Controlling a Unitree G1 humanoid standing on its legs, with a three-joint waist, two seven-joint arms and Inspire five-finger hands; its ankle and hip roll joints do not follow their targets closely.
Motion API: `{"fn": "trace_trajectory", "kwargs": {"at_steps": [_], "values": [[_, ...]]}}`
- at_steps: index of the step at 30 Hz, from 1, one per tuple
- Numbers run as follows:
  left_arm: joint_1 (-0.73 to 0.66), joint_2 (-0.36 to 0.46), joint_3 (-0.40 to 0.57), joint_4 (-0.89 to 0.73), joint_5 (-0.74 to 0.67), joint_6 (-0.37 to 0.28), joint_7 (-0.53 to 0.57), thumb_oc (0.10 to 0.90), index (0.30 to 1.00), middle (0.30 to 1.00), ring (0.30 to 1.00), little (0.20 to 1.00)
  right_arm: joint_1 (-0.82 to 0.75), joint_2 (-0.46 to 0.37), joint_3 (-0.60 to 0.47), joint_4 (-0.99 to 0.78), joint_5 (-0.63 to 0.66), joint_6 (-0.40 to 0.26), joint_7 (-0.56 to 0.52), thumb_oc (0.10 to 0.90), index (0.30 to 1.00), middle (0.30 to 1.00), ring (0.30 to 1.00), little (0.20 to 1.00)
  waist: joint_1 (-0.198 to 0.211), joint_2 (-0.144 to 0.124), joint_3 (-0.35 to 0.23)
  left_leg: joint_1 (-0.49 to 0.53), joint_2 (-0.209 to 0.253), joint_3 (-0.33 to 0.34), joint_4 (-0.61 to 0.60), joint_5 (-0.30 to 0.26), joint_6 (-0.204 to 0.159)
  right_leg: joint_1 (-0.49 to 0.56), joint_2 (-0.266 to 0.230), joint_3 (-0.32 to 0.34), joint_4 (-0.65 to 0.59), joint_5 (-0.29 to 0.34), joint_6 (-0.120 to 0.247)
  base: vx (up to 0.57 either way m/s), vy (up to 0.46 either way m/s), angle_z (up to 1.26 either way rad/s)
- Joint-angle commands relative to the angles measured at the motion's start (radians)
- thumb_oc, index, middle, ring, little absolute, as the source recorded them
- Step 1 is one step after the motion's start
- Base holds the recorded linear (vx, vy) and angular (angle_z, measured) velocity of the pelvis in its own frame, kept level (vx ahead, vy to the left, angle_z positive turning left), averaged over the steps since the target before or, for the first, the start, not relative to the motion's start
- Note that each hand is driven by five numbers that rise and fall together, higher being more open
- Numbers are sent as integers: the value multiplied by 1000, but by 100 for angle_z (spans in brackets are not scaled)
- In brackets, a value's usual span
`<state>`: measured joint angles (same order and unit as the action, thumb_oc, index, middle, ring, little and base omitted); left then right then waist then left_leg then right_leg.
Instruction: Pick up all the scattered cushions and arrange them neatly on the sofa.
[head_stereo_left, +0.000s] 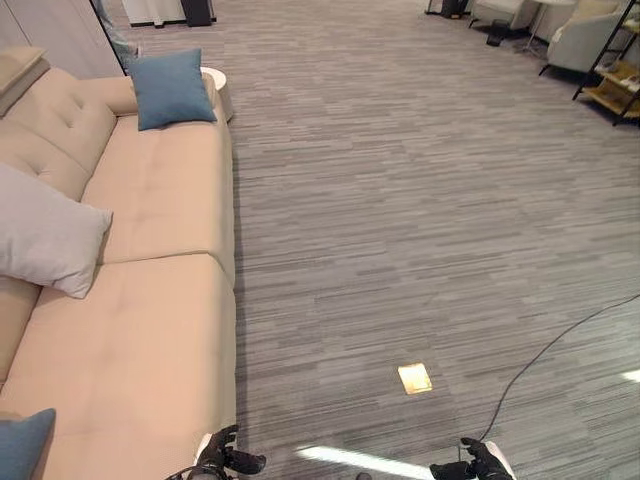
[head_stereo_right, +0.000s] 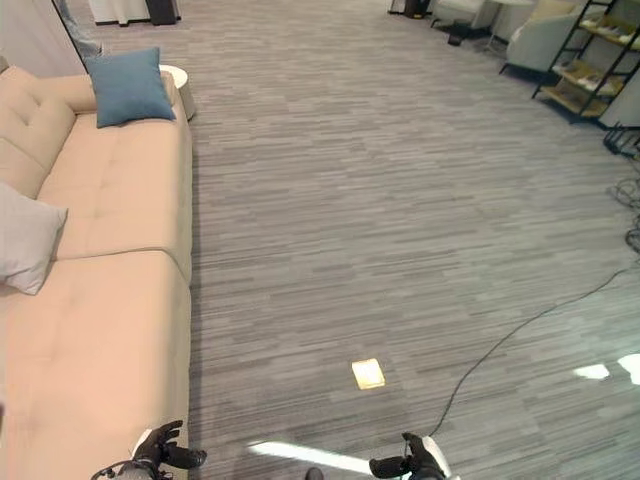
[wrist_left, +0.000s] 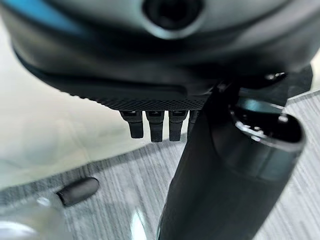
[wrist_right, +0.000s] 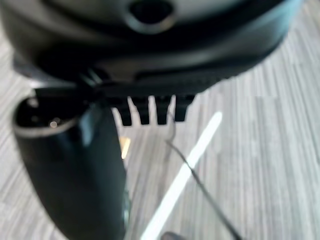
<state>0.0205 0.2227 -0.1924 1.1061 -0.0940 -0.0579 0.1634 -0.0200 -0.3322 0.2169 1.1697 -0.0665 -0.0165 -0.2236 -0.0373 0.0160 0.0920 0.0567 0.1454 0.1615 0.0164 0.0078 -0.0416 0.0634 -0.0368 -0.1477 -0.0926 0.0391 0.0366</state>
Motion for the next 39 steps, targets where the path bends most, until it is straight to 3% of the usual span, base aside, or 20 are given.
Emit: {"fn": "trace_trajectory", "kwargs": {"at_steps": [1, 9, 15, 17, 20, 22, 23, 24, 25, 27, 30, 31, 33, 35, 37, 39], "values": [[-36, 40, 16, 37, 43, -12, 17, 800, 900, 900, 900, 900, -52, 5, -28, 43, 31, -23, -38, 800, 900, 900, 900, 900, 18, -67, -8, -18, -116, -17, -29, -33, 32, -3, -10, 25, 30, -38, 76, 44, 25, 17], [-60, 29, -4, 70, 79, -8, 20, 800, 900, 900, 900, 900, -11, -4, -73, 53, 55, -24, -53, 800, 900, 900, 900, 900, 54, -47, -8, 3, -113, -35, -46, -33, 32, 15, -8, 1, 13, -33, 85, 26, 11, 15], [-64, 20, -30, 88, 114, -5, 25, 800, 900, 900, 900, 900, 5, -10, -72, 46, 39, -24, -67, 800, 900, 900, 900, 900, 52, -41, -4, 10, -107, -43, -42, -33, 26, 19, 0, 7, 14, -39, 81, 21, -15, 4], [-71, 18, -41, 84, 121, -7, 27, 800, 900, 900, 900, 900, 10, -9, -73, 40, 40, -26, -73, 800, 900, 900, 900, 900, 48, -43, 8, -9, -101, -49, 3, -44, 22, 15, 4, 10, 19, -44, 74, -39, -59, 3], [-92, 17, -64, 73, 124, -13, 25, 800, 900, 900, 900, 900, 20, -16, -84, 32, 49, -29, -78, 800, 900, 900, 900, 900, 50, -60, 58, -114, -90, -62, 185, -69, 7, 11, 3, 9, 33, -56, 54, -85, -98, 11], [-105, 12, -77, 63, 123, -13, 27, 800, 900, 900, 900, 900, 23, -18, -87, 32, 52, -26, -82, 800, 900, 900, 900, 900, 61, -68, 79, -185, -95, -90, 298, -48, 2, 18, 2, 1, 35, -56, 41, -39, -71, 5], [-105, 12, -77, 63, 123, -13, 27, 800, 900, 900, 900, 900, 23, -19, -87, 33, 52, -26, -82, 800, 900, 900, 900, 900, 61, -68, 79, -186, -94, -90, 299, -48, 2, 18, 2, 0, 35, -56, 41, 30, -53, -5], [-121, 5, -91, 57, 119, -15, 33, 800, 900, 900, 900, 900, 23, -23, -83, 37, 56, -23, -85, 800, 900, 900, 900, 900, 76, -72, 88, -238, -139, -135, 324, -45, 13, 27, 2, -6, 29, -58, 40, 46, -28, 9], [-121, 4, -91, 57, 119, -15, 33, 800, 900, 900, 900, 900, 23, -24, -83, 37, 56, -24, -85, 800, 900, 900, 900, 900, 74, -71, 88, -241, -140, -137, 329, -47, 13, 27, 2, -8, 29, -58, 40, 169, -40, 13], [-120, 5, -99, 48, 122, -9, 31, 800, 900, 900, 900, 900, 27, -32, -79, 39, 52, -23, -92, 800, 900, 900, 900, 900, 90, -75, 78, -272, -186, -130, 254, -49, 28, 44, 8, -6, 22, -75, 48, 220, -6, 7], [-115, 11, -94, 45, 124, -11, 29, 800, 900, 900, 900, 900, 18, -31, -67, 40, 51, -18, -93, 800, 900, 900, 900, 900, 124, -65, 72, -338, -210, -103, 226, 6, 25, 66, 34, 28, 35, -111, 42, 210, 60, -5], [-107, 18, -79, 39, 116, -8, 30, 800, 900, 900, 900, 900, 15, -28, -51, 38, 34, -10, -85, 800, 900, 900, 900, 900, 143, -53, 58, -301, -213, -116, 183, 10, 37, 76, 46, 54, 79, -151, 32, 229, 109, -30], [-107, 18, -79, 39, 116, -8, 30, 800, 900, 900, 900, 900, 15, -28, -51, 38, 34, -10, -85, 800, 900, 900, 900, 900, 145, -54, 61, -297, -214, -114, 180, 10, 37, 79, 45, 56, 81, -153, 32, 180, 85, -76], [-106, 28, -65, 36, 112, -7, 29, 800, 900, 900, 900, 900, 15, -23, -48, 47, 7, -7, -74, 800, 900, 900, 900, 900, 157, -61, 39, -251, -236, -139, 158, -5, 65, 62, 22, 43, 229, -176, 64, 316, 138, -81], [-116, 36, -62, 28, 107, -6, 29, 800, 900, 900, 900, 900, 5, -22, -46, 53, -5, -1, -66, 800, 900, 900, 900, 900, 152, -61, 47, -208, -242, -147, 150, -26, 92, -13, -15, 36, 410, -102, 118, 203, 114, -15], [-126, 44, -62, 14, 101, -5, 30, 800, 900, 900, 900, 900, -9, -25, -42, 47, -11, 2, -58, 800, 900, 900, 900, 900, 130, -45, 70, -158, -233, -163, 132, -38, 113, -108, -41, 26, 585, -21, 146, 128, 108, 0]]}}
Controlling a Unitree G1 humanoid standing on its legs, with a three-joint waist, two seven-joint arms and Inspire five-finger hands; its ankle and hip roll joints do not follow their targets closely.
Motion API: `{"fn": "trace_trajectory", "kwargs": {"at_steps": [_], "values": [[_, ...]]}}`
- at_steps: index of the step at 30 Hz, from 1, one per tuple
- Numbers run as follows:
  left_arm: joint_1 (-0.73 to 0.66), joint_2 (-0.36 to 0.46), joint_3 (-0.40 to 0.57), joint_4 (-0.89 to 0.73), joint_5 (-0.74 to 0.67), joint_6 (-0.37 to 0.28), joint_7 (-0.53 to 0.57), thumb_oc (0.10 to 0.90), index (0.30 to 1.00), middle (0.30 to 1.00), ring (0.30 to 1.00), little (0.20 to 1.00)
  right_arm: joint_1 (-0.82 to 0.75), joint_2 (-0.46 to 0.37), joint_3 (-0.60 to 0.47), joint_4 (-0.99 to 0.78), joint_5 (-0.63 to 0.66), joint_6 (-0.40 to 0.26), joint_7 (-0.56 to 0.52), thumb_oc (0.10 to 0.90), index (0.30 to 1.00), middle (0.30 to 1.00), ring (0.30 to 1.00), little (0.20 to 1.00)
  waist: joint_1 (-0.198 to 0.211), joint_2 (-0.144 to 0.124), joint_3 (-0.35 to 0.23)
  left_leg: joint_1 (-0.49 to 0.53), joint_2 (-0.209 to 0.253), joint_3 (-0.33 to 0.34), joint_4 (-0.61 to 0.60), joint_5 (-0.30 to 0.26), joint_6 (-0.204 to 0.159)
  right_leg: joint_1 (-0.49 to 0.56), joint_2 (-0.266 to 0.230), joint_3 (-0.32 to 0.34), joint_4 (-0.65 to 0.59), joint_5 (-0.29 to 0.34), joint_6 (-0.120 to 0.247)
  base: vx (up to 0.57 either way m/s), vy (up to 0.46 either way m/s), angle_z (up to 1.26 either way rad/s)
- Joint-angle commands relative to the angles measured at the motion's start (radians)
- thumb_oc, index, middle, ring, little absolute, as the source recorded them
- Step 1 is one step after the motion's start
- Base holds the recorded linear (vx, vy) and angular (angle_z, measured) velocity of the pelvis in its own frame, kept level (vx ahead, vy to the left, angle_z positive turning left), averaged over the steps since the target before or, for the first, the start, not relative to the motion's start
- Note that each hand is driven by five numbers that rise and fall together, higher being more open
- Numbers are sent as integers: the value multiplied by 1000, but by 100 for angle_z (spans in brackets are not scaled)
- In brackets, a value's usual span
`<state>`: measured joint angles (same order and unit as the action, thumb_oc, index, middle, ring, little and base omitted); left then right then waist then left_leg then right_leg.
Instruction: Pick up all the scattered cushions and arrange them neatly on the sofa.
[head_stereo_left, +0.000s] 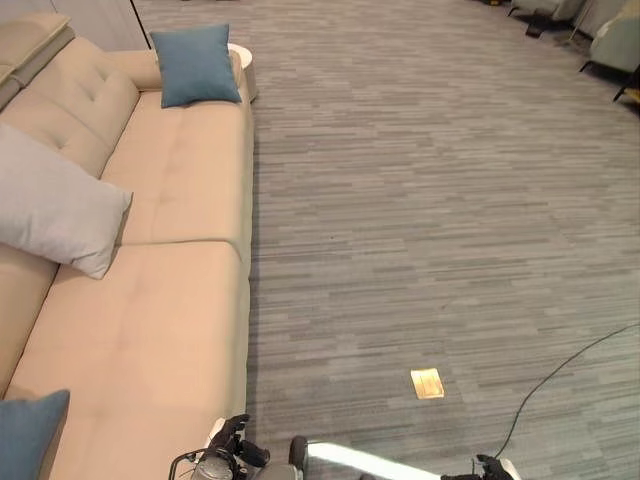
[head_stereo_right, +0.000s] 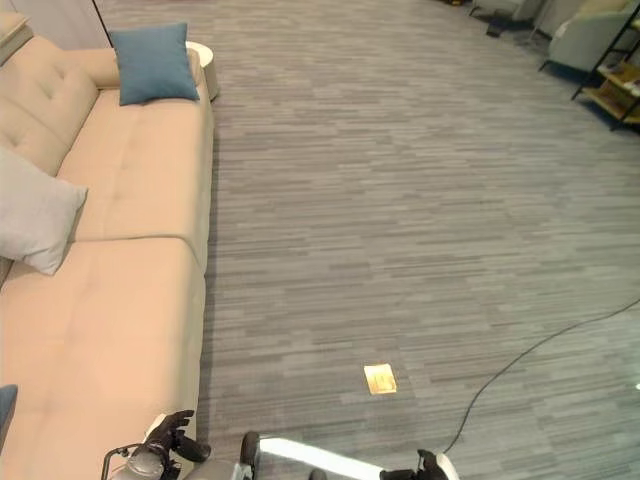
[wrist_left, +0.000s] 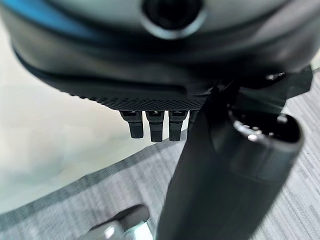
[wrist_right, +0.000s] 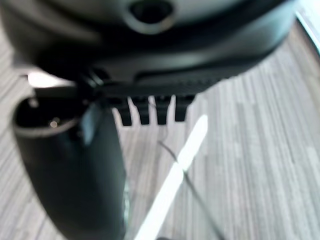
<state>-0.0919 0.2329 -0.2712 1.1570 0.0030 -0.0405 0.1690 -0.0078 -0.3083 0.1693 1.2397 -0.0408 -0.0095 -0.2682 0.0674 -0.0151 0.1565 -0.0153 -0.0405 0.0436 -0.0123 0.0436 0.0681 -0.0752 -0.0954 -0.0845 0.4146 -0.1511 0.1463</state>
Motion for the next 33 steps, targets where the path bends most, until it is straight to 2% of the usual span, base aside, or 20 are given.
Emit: {"fn": "trace_trajectory", "kwargs": {"at_steps": [1, 3, 5, 7, 8, 10, 13, 14, 16, 18, 19, 20, 21, 23, 26, 27, 28, 29, 31, 33], "values": [[-19, 35, 13, -39, 3, -23, 25, 800, 900, 900, 900, 900, -27, -49, 7, -22, -38, -6, -16, 800, 900, 900, 900, 900, 20, -6, 13, -76, -44, -51, 156, -79, 11, 2, 10, -49, 125, 177, 38, 224, 111, 17], [-19, 35, 12, -44, -7, -25, 29, 800, 900, 900, 900, 900, -34, -50, 4, -21, -35, -4, -17, 800, 900, 900, 900, 900, 12, 9, 17, -33, -38, -66, 129, -93, 20, -57, -7, -71, 168, 175, 24, 267, 52, 22], [-18, 32, 15, -46, -16, -28, 30, 800, 900, 900, 900, 900, -38, -52, 5, -20, -34, -4, -16, 800, 900, 900, 900, 900, 1, 14, 16, 14, -41, -90, 93, -109, 18, -91, -12, -90, 87, 146, 0, 255, -33, 31], [-13, 27, 20, -35, -18, -31, 26, 800, 900, 900, 900, 900, -46, -54, 15, -26, -40, -3, -14, 800, 900, 900, 900, 900, -9, 5, 14, 67, -51, -103, 63, -139, 10, -124, -24, -118, -101, 154, -10, 291, -110, 38], [-13, 27, 20, -35, -18, -31, 26, 800, 900, 900, 900, 900, -45, -54, 15, -26, -40, -3, -14, 800, 900, 900, 900, 900, -10, 8, 17, 72, -48, -104, 62, -141, 10, -117, -21, -120, -105, 154, -10, 403, -193, 12], [-11, 17, 27, -4, -16, -37, 25, 800, 900, 900, 900, 900, -47, -47, 26, -22, -45, 2, -12, 800, 900, 900, 900, 900, -30, -3, 19, 132, -58, -151, 39, -173, -5, -165, -10, -78, -283, 222, 14, 348, -183, 3], [-4, 12, 28, 21, -6, -39, 23, 800, 900, 900, 900, 900, -44, -46, 28, -18, -46, 2, -10, 800, 900, 900, 900, 900, -34, -4, 9, 172, -52, -169, 30, -201, -15, -157, -3, -59, -328, 242, 17, 333, -177, 39], [10, 0, 33, 41, 1, -37, 27, 800, 900, 900, 900, 900, -37, -46, 32, -11, -45, -3, -7, 800, 900, 900, 900, 900, -37, -9, -14, 194, -39, -173, 50, -236, -24, -133, -3, -63, -332, 251, 4, 526, -305, 58], [16, -8, 36, 46, -4, -37, 25, 800, 900, 900, 900, 900, -32, -46, 32, -8, -43, -6, -5, 800, 900, 900, 900, 900, -42, -4, -27, 199, -19, -184, 74, -236, -38, -122, 11, -58, -325, 239, -7, 319, -195, 51], [17, -17, 37, 45, -9, -38, 18, 800, 900, 900, 900, 900, -35, -42, 29, -5, -24, -15, -5, 800, 900, 900, 900, 900, -41, 1, -36, 162, 7, -162, 199, -171, -79, -73, 29, -68, -344, 216, -31, 235, -283, 19], [2, -20, 21, 24, -15, -36, 14, 800, 900, 900, 900, 900, -51, -35, 29, -13, 11, -19, -9, 800, 900, 900, 900, 900, -28, -13, 3, 9, 13, -138, 495, -52, -107, -18, 33, -66, -355, 195, -66, 168, -304, 5], [2, -19, 21, 24, -15, -36, 14, 800, 900, 900, 900, 900, -52, -35, 29, -12, 11, -19, -9, 800, 900, 900, 900, 900, -31, -16, 0, 4, 10, -140, 493, -48, -107, -22, 29, -68, -355, 197, -65, 167, -402, 16], [-5, -12, 18, -10, -33, -37, 14, 800, 900, 900, 900, 900, -51, -36, 27, -24, 25, -20, -11, 800, 900, 900, 900, 900, -12, -38, 23, -80, 31, -80, 640, -26, -97, 26, 26, -70, -374, 174, -90, 172, -290, 5], [-11, -8, 14, -31, -55, -36, 16, 800, 900, 900, 900, 900, -49, -44, 21, -20, 34, -17, -15, 800, 900, 900, 900, 900, 5, -50, 32, -170, 61, -12, 679, -44, -88, 82, 30, -77, -399, 145, -101, 260, -284, 1], [-11, -11, 10, -35, -59, -37, 19, 800, 900, 900, 900, 900, -40, -51, 22, -24, 32, -23, -19, 800, 900, 900, 900, 900, 15, -50, 33, -224, 55, 23, 603, -65, -83, 124, 39, -73, -416, 122, -99, 242, -91, 3], [-7, -12, 11, -32, -56, -38, 21, 800, 900, 900, 900, 900, -36, -56, 22, -30, 33, -30, -21, 800, 900, 900, 900, 900, 26, -46, 25, -248, 31, 38, 447, -62, -78, 158, 58, -66, -431, 105, -90, 499, -98, -2], [-4, -10, 13, -30, -53, -38, 21, 800, 900, 900, 900, 900, -33, -58, 25, -31, 32, -31, -21, 800, 900, 900, 900, 900, 32, -36, 18, -254, 26, 41, 332, -35, -79, 175, 76, -65, -437, 90, -86, 392, -61, -12], [-3, -10, 13, -30, -53, -38, 21, 800, 900, 900, 900, 900, -32, -58, 25, -31, 32, -31, -21, 800, 900, 900, 900, 900, 32, -39, 21, -244, 22, 43, 321, -32, -78, 181, 72, -65, -438, 89, -85, 309, -31, -22], [2, -5, 15, -31, -52, -41, 19, 800, 900, 900, 900, 900, -31, -59, 30, -32, 33, -32, -22, 800, 900, 900, 900, 900, 48, -17, 10, -257, 11, 49, 150, 48, -91, 228, 114, -45, -451, 66, -85, 392, -37, -34], [18, 1, 25, -32, -59, -42, 15, 800, 900, 900, 900, 900, -34, -56, 35, -36, 29, -29, -21, 800, 900, 900, 900, 900, 67, -12, 2, -269, -7, 62, 77, 80, -98, 281, 138, -10, -453, 40, -85, 541, -10, -17]]}}
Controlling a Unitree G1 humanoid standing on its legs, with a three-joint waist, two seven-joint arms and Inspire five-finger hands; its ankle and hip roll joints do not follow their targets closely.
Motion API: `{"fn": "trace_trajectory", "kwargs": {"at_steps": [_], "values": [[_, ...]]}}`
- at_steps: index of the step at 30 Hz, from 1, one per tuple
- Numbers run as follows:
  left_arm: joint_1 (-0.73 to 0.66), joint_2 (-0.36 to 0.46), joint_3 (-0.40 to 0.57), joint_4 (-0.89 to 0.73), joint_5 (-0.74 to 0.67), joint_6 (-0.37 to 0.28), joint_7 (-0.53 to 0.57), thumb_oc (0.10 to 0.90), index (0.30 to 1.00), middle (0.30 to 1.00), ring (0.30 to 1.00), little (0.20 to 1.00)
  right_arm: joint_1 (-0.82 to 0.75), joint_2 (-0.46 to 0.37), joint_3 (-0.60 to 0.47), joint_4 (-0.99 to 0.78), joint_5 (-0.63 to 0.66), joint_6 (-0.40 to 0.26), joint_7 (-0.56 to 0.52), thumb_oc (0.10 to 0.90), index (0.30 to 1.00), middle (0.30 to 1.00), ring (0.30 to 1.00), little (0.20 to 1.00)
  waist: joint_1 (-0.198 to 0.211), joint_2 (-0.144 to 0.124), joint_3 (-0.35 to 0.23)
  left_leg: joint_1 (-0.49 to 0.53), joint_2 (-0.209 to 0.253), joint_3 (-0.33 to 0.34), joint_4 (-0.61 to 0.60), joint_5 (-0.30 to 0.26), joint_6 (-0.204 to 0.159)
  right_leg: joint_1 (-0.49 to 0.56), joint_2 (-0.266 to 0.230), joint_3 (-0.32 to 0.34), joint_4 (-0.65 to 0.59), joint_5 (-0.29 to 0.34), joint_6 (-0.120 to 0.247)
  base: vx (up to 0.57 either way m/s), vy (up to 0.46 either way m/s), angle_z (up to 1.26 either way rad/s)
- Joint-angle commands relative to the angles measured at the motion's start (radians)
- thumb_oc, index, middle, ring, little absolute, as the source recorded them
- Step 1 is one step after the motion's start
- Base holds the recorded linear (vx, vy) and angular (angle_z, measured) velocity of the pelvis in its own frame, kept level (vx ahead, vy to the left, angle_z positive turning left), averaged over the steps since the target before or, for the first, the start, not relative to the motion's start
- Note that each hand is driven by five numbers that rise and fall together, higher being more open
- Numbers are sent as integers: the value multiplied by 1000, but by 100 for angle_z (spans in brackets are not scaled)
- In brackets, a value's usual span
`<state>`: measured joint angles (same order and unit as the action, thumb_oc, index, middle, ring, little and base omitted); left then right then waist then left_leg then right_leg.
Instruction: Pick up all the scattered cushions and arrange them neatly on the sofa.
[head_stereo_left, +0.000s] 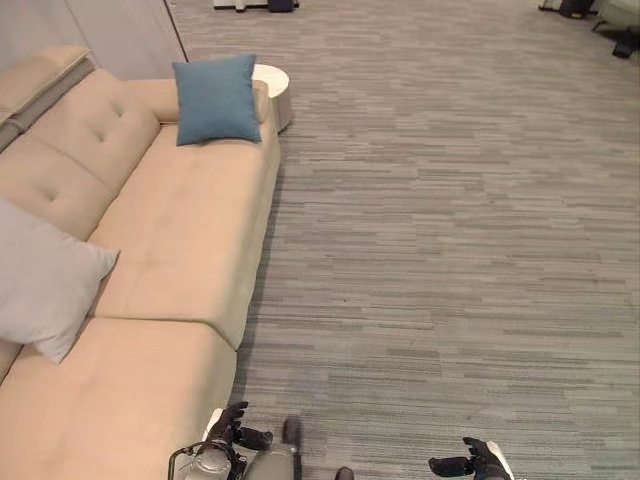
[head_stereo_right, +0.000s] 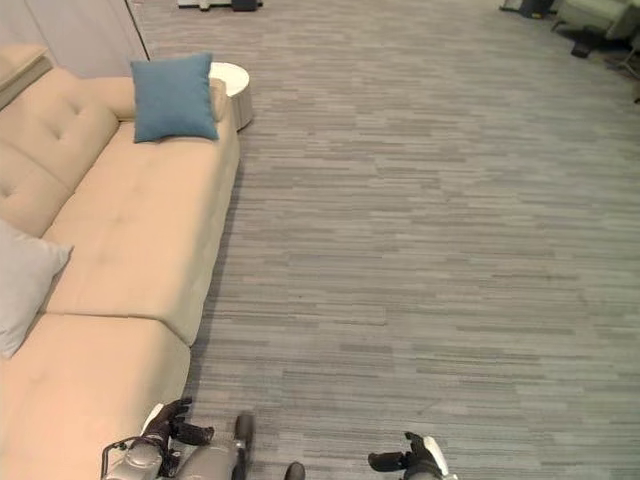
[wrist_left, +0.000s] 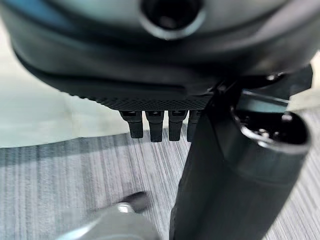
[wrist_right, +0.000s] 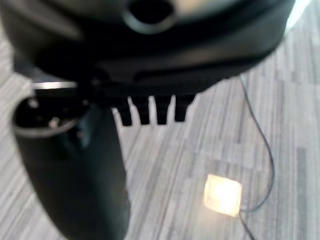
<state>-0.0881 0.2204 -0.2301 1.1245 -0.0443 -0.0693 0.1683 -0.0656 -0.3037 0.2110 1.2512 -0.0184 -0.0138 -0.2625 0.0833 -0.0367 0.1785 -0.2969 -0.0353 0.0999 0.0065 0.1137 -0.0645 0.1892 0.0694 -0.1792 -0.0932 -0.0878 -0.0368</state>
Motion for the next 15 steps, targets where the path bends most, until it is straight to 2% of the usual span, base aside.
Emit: {"fn": "trace_trajectory", "kwargs": {"at_steps": [1, 5, 6, 7, 8, 9, 10, 12, 13, 14, 15], "values": [[26, 15, -4, 4, -17, -12, 12, 800, 900, 900, 900, 900, 24, -58, -5, -51, 2, -24, -20, 800, 900, 900, 900, 900, 58, 13, -35, 31, -11, 0, 31, 11, 48, 30, -22, 102, 57, -36, 97, 394, 13, -23], [36, 17, -1, 4, -16, -9, 11, 800, 900, 900, 900, 900, 31, -55, 1, -53, -11, -23, -19, 800, 900, 900, 900, 900, 61, 10, -48, 42, -18, -9, 45, 17, 60, 40, -26, 104, 69, -47, 100, 275, 46, -59], [45, 19, 12, 1, -14, -3, 5, 800, 900, 900, 900, 900, 34, -43, 7, -49, -40, -18, -5, 800, 900, 900, 900, 900, 81, -24, -89, 75, -42, -5, 87, -40, 101, 15, -75, 113, 225, -18, 152, 638, 170, 6], [40, 20, 7, 0, -11, -3, -1, 800, 900, 900, 900, 900, 30, -42, 9, -47, -52, -17, 1, 800, 900, 900, 900, 900, 81, -29, -88, 98, -58, -7, 91, -67, 122, -21, -101, 109, 325, 36, 187, 701, 203, 27], [39, 22, 7, -7, -13, -2, -4, 800, 900, 900, 900, 900, 29, -42, 8, -48, -57, -16, 5, 800, 900, 900, 900, 900, 78, -22, -87, 118, -57, -10, 86, -80, 132, -70, -116, 103, 419, 85, 210, 331, 142, -26], [28, 28, 2, -23, -13, 2, -1, 800, 900, 900, 900, 900, 18, -44, 6, -57, -59, -16, 6, 800, 900, 900, 900, 900, 55, -7, -62, 172, -54, -23, 78, -108, 156, -154, -135, 94, 612, 192, 250, 200, 95, -33], [28, 27, 2, -23, -13, 2, -1, 800, 900, 900, 900, 900, 17, -44, 6, -57, -59, -16, 6, 800, 900, 900, 900, 900, 56, -5, -64, 169, -51, -23, 77, -107, 155, -157, -132, 95, 609, 196, 249, 227, 89, -31], [15, 34, -5, -28, -16, 0, 5, 800, 900, 900, 900, 900, 9, -39, 4, -62, -58, -18, 5, 800, 900, 900, 900, 900, 34, 26, -49, 227, -35, -43, 62, -130, 166, -242, -151, 52, 720, 193, 238, 296, 71, 9], [8, 35, -10, -36, -21, -3, 6, 800, 900, 900, 900, 900, 9, -37, 8, -62, -59, -18, 6, 800, 900, 900, 900, 900, 15, 42, -41, 282, -32, -66, 37, -145, 167, -308, -176, 10, 697, 153, 209, 318, 57, 11], [8, 35, -10, -36, -21, -3, 6, 800, 900, 900, 900, 900, 9, -37, 8, -62, -59, -18, 6, 800, 900, 900, 900, 900, 15, 42, -41, 282, -32, -67, 37, -145, 167, -308, -176, 10, 697, 153, 209, 359, 8, 17], [1, 34, -13, -39, -22, -5, 10, 800, 900, 900, 900, 900, 5, -38, 9, -64, -57, -19, 4, 800, 900, 900, 900, 900, 6, 46, -32, 317, -34, -80, 23, -160, 164, -348, -178, -10, 652, 121, 192, 348, -81, 37]]}}
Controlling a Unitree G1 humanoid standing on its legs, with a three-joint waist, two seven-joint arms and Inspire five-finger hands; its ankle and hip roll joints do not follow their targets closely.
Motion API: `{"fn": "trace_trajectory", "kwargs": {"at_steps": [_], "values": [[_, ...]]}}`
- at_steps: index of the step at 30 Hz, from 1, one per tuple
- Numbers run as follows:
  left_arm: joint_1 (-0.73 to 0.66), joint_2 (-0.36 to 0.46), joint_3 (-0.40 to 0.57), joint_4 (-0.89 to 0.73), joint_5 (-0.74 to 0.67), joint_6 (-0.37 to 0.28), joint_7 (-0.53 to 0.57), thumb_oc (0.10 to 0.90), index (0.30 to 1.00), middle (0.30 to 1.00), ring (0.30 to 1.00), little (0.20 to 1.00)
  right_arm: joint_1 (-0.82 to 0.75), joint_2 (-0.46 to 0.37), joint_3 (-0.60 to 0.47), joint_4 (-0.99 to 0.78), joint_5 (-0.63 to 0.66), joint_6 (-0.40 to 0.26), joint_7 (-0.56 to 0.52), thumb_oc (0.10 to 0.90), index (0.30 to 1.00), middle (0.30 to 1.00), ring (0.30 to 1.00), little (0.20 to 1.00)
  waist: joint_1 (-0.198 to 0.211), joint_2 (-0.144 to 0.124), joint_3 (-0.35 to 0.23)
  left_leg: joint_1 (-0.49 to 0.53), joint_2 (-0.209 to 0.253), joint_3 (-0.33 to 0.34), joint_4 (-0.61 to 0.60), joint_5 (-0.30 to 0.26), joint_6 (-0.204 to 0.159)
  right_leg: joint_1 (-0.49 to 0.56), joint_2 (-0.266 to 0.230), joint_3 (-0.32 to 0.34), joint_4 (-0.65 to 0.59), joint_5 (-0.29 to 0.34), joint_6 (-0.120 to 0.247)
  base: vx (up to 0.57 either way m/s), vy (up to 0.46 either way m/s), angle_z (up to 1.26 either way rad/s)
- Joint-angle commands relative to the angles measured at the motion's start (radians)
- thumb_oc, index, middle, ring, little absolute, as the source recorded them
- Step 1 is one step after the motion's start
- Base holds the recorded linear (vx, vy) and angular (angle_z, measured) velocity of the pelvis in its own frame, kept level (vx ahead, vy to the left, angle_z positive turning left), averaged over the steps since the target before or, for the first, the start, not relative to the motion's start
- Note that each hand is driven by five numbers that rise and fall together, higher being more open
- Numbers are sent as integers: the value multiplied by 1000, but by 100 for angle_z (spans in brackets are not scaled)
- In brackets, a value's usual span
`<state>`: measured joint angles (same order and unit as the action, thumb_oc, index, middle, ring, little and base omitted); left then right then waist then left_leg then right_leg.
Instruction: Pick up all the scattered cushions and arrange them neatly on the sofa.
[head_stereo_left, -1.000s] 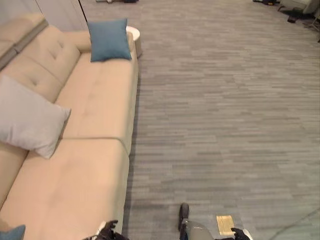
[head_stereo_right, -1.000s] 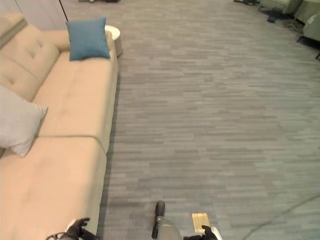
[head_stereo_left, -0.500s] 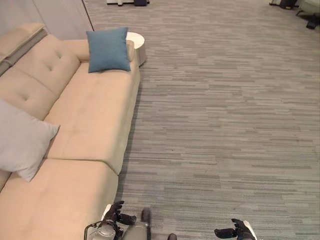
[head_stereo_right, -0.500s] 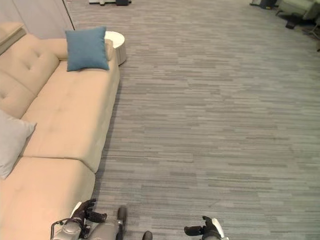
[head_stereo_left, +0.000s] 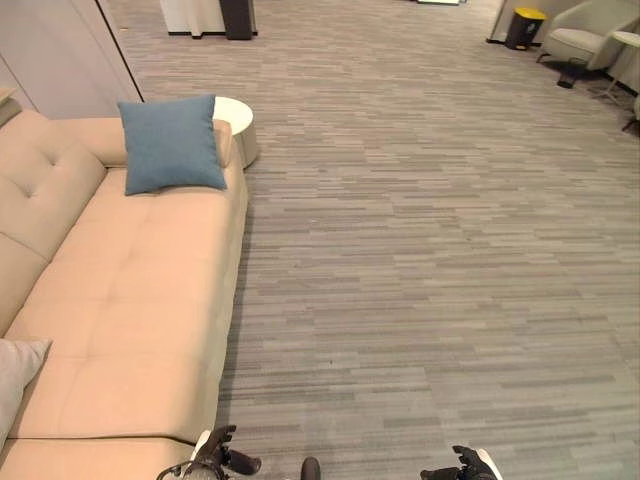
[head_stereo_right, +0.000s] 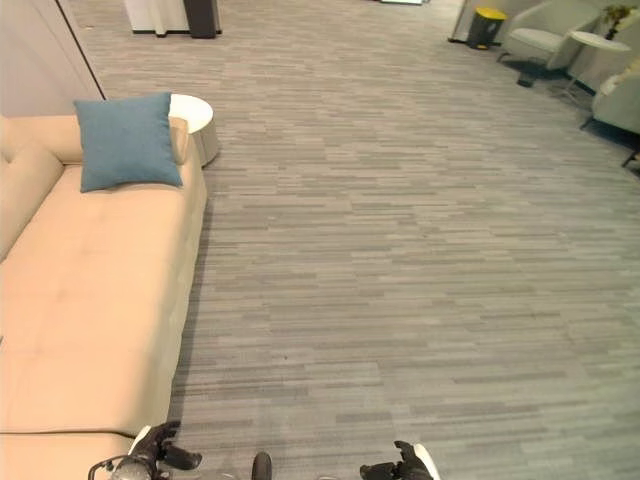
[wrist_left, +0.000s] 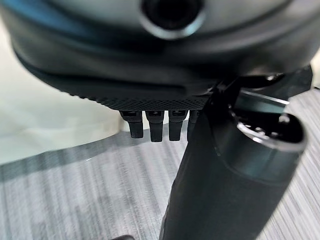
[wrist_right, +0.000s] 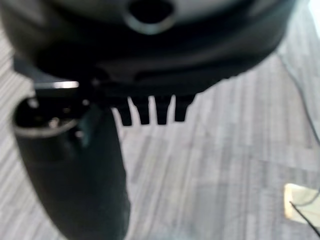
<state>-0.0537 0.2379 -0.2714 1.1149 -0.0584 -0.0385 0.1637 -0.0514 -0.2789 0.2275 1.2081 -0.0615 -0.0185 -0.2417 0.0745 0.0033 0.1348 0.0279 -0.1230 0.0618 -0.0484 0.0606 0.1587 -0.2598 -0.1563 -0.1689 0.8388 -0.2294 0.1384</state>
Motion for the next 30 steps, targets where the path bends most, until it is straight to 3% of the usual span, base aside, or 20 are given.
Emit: {"fn": "trace_trajectory", "kwargs": {"at_steps": [1, 3, 4, 5, 6, 7, 8, 9, 10, 11, 12, 14, 15, 16, 17, 18, 24, 25, 28, 30], "values": [[-37, 16, 22, -38, 0, -38, 13, 800, 900, 900, 900, 900, -13, -66, -6, -27, -10, -14, -15, 800, 900, 900, 900, 900, 0, 4, 12, 20, 49, -59, 67, -121, -69, 76, 57, -35, -419, 239, 1, 465, -131, 41], [-44, 12, 16, -31, 8, -42, 16, 800, 900, 900, 900, 900, -18, -67, 2, -38, -8, -15, -18, 800, 900, 900, 900, 900, -27, -9, 23, 75, 33, -101, 47, -145, -80, 23, 86, 10, -597, 265, 5, 366, -138, 18], [-43, 12, 16, -30, 8, -42, 16, 800, 900, 900, 900, 900, -17, -67, 3, -38, -8, -15, -18, 800, 900, 900, 900, 900, -28, -4, 27, 83, 38, -102, 44, -147, -80, 32, 91, 7, -603, 266, 4, 397, -155, 16], [-48, 8, 14, -20, 16, -46, 12, 800, 900, 900, 900, 900, -12, -71, 6, -37, -11, -10, -17, 800, 900, 900, 900, 900, -47, -9, 31, 128, 35, -134, 23, -166, -93, 9, 113, 71, -704, 299, 21, 460, -219, 48], [-47, -8, 6, -2, 23, -52, 16, 800, 900, 900, 900, 900, -5, -69, 5, -36, -9, -14, -17, 800, 900, 900, 900, 900, -51, -22, 20, 139, 23, -148, 41, -204, -97, 57, 105, 85, -772, 319, 11, 449, -219, 65], [-47, -8, 6, -2, 23, -52, 16, 800, 900, 900, 900, 900, -4, -69, 5, -36, -9, -14, -17, 800, 900, 900, 900, 900, -51, -21, 20, 139, 24, -148, 43, -205, -97, 58, 105, 84, -773, 320, 11, 435, -259, 76], [-45, -24, -6, 8, 32, -51, 13, 800, 900, 900, 900, 900, 12, -75, -5, -33, 2, -19, -20, 800, 900, 900, 900, 900, -59, -20, -3, 141, 56, -133, 99, -234, -133, 99, 104, 78, -783, 306, -6, 228, -139, 55], [-45, -24, -6, 8, 32, -51, 13, 800, 900, 900, 900, 900, 12, -74, -5, -33, 2, -19, -20, 800, 900, 900, 900, 900, -61, -23, -5, 137, 54, -134, 99, -231, -133, 96, 102, 77, -784, 307, -6, 285, -212, 62], [-47, -30, -10, 8, 30, -51, 8, 800, 900, 900, 900, 900, 15, -74, -11, -31, 12, -25, -24, 800, 900, 900, 900, 900, -65, -22, -7, 109, 68, -109, 171, -217, -158, 119, 97, 59, -797, 300, -14, 111, -203, 80], [-58, -34, -24, -2, 25, -49, 4, 800, 900, 900, 900, 900, 5, -79, -18, -34, 29, -30, -29, 800, 900, 900, 900, 900, -67, -30, 18, -12, 102, -57, 414, -147, -194, 170, 87, 42, -806, 281, -40, 112, -204, 84], [-58, -34, -24, -2, 25, -49, 4, 800, 900, 900, 900, 900, 5, -78, -18, -34, 29, -30, -29, 800, 900, 900, 900, 900, -69, -33, 14, -17, 99, -59, 413, -143, -193, 166, 84, 40, -806, 282, -40, 69, -201, 80], [-70, -32, -32, -14, 18, -47, 5, 800, 900, 900, 900, 900, 3, -82, -24, -38, 49, -32, -35, 800, 900, 900, 900, 900, -58, -49, 36, -104, 117, -31, 562, -91, -196, 215, 86, 33, -827, 260, -65, 49, -151, 40], [-70, -32, -32, -15, 18, -47, 5, 800, 900, 900, 900, 900, 3, -82, -25, -38, 49, -32, -35, 800, 900, 900, 900, 900, -59, -48, 36, -108, 118, -33, 567, -94, -196, 215, 88, 31, -827, 260, -66, 281, -225, 11], [-76, -31, -42, -26, 3, -44, 4, 800, 900, 900, 900, 900, 16, -83, -30, -35, 63, -29, -35, 800, 900, 900, 900, 900, -38, -61, 43, -188, 149, 37, 525, -110, -175, 287, 87, 5, -853, 227, -75, 242, -145, 13], [-76, -30, -42, -26, 3, -44, 4, 800, 900, 900, 900, 900, 16, -82, -30, -35, 63, -29, -35, 800, 900, 900, 900, 900, -40, -63, 41, -189, 146, 37, 519, -105, -175, 285, 84, 5, -854, 228, -75, 396, -158, 33], [-74, -33, -45, -22, 6, -42, 5, 800, 900, 900, 900, 900, 21, -83, -33, -34, 63, -30, -35, 800, 900, 900, 900, 900, -36, -60, 34, -196, 140, 43, 401, -113, -172, 306, 90, -3, -862, 212, -70, 152, -13, 46], [-74, -33, -45, -22, 6, -42, 6, 800, 900, 900, 900, 900, 22, -83, -32, -34, 63, -30, -35, 800, 900, 900, 900, 900, -36, -61, 36, -190, 137, 44, 395, -111, -171, 310, 88, -4, -863, 211, -69, 127, 2, -3], [-65, -31, -43, -22, -2, -45, 7, 800, 900, 900, 900, 900, 24, -81, -23, -26, 60, -28, -38, 800, 900, 900, 900, 900, -2, -24, 26, -250, 116, 55, 92, 52, -202, 410, 151, 10, -879, 146, -72, 811, 67, -3], [-52, -29, -38, -32, -14, -46, 8, 800, 900, 900, 900, 900, 20, -77, -6, -24, 48, -22, -39, 800, 900, 900, 900, 900, 29, -23, 19, -286, 111, 48, 83, 78, -207, 453, 168, 42, -875, 119, -74, 461, 66, 24], [-37, -25, -19, -27, -17, -40, 6, 800, 900, 900, 900, 900, 25, -68, -4, -26, 36, -23, -31, 800, 900, 900, 900, 900, 41, -31, -12, -267, 108, 22, 92, 84, -184, 487, 169, 70, -866, 93, -65, 407, 119, -33]]}}
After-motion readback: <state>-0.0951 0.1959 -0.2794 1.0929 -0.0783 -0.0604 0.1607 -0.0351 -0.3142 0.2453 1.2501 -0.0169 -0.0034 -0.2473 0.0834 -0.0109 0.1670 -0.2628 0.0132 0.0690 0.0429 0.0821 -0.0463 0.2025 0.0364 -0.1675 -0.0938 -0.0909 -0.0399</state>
